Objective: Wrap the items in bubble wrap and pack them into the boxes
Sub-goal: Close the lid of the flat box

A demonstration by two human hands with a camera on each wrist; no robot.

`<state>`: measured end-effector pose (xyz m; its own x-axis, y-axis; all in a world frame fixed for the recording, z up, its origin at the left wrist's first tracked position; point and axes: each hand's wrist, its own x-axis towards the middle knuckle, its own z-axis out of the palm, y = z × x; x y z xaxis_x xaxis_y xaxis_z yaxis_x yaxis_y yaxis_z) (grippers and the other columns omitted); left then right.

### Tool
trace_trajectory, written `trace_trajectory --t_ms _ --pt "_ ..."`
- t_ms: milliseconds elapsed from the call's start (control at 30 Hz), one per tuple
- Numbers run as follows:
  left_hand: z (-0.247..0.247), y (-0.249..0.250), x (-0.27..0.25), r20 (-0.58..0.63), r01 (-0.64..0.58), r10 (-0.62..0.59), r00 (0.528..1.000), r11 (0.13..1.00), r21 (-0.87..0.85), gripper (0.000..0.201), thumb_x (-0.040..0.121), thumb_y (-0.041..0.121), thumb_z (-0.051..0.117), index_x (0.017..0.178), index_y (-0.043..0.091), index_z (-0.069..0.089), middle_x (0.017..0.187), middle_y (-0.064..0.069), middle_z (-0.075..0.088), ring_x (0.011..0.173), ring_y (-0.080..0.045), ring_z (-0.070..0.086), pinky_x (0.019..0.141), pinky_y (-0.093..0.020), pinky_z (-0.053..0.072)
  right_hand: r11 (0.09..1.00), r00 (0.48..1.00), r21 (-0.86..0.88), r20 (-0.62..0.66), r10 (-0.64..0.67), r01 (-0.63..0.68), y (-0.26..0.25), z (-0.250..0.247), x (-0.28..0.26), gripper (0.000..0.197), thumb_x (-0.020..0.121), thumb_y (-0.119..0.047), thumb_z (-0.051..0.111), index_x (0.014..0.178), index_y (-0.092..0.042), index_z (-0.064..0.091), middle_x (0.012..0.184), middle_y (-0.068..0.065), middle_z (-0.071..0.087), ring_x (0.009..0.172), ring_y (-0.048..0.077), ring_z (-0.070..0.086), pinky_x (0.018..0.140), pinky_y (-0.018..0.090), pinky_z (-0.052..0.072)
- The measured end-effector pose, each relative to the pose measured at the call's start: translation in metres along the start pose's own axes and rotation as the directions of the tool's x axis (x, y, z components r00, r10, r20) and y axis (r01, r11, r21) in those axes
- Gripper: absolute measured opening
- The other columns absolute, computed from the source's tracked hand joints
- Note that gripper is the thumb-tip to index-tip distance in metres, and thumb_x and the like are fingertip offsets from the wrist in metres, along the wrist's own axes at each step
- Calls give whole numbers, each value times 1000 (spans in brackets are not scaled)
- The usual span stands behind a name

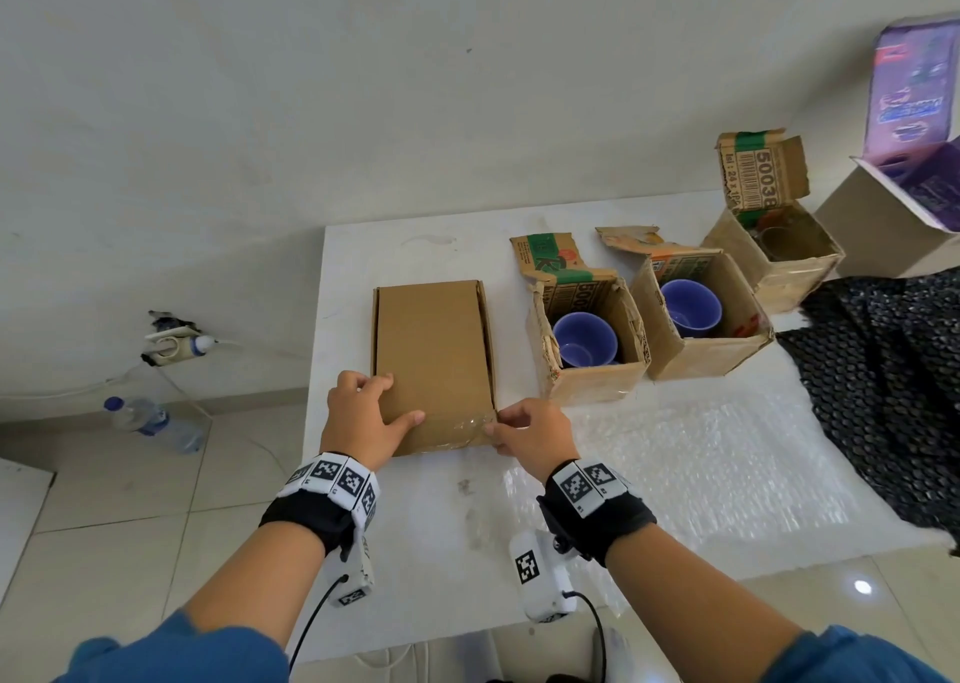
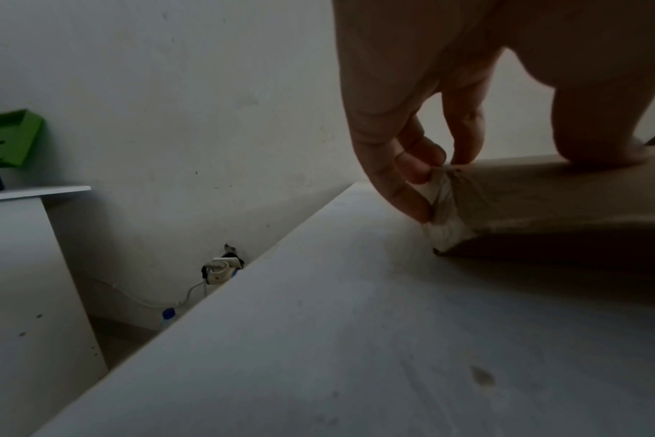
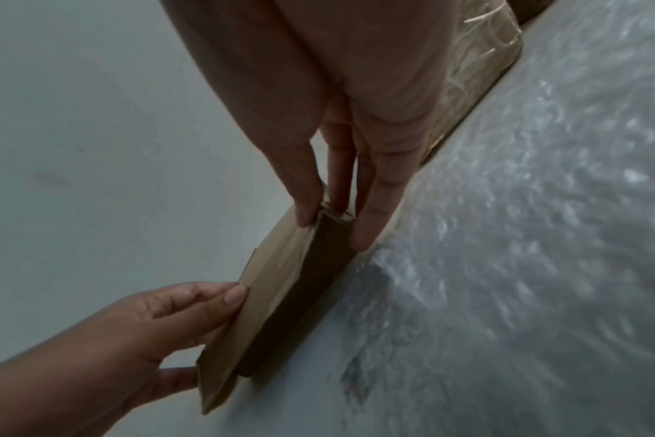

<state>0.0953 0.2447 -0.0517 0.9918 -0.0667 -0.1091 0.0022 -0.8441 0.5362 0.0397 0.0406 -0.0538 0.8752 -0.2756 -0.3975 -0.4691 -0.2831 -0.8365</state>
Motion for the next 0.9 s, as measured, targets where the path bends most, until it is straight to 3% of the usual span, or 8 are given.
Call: trace_trajectory --t_ms 100,200,300,567,667,767,833,900 --pt "1 -2 0 -1 1 -1 1000 1000 0 63 76 41 74 129 13 53 120 -6 41 114 -23 39 90 -32 42 999 1000 51 4 15 -15 0 0 -2 13 81 -14 73 75 -18 62 77 5 69 78 26 71 82 40 57" --pt "1 -2 0 -4 -3 3 1000 1000 -2 63 76 41 74 128 13 54 121 -6 41 115 -24 39 90 -31 41 995 999 91 19 30 -32 0 -1 -3 7 82 -10 71 85 -7 66 82 9 68 78 26 70 82 39 57" --pt "2 -2 0 -10 -11 11 1000 1000 -3 62 76 40 74 128 12 54 121 -7 41 114 -24 40 90 -30 40 993 998 103 51 49 -54 0 -3 -1 13 81 -6 72 90 0 65 80 7 67 73 20 67 82 38 58" --pt "3 -6 1 -20 -20 20 1000 1000 -2 62 75 40 75 127 13 55 120 -6 42 113 -24 41 90 -31 42 1000 999 11 40 29 -29 -1 -3 2 16 78 -9 75 89 -6 65 84 11 70 81 26 69 83 41 57" --pt "4 -7 1 -21 -21 21 1000 1000 -8 62 75 40 75 126 12 56 119 -7 42 112 -25 41 90 -31 42 983 997 -170 48 -59 66 -8 -5 4 32 79 -10 72 106 -14 55 93 6 66 89 21 64 84 34 54" --pt "4 -6 0 -27 -37 36 999 999 -16 62 76 40 75 127 11 55 119 -7 42 111 -25 41 90 -29 40 833 963 -487 180 -200 264 -23 -5 7 61 84 -9 64 137 -23 37 104 7 58 95 22 58 85 31 49" --pt "4 -9 -2 -27 -51 50 998 998 -39 63 77 38 74 130 11 53 119 -7 41 110 -24 41 94 -28 38 711 938 -615 273 -214 341 -30 -5 12 69 87 -10 61 145 -27 27 116 8 49 102 25 56 91 34 47" --pt "6 -17 -7 -41 -71 67 997 992 -106 64 78 33 74 134 11 49 120 -6 40 111 -22 42 98 -31 40 657 926 -659 330 -183 365 -33 -5 17 70 89 -10 60 147 -25 24 123 9 44 108 27 54 94 35 46"
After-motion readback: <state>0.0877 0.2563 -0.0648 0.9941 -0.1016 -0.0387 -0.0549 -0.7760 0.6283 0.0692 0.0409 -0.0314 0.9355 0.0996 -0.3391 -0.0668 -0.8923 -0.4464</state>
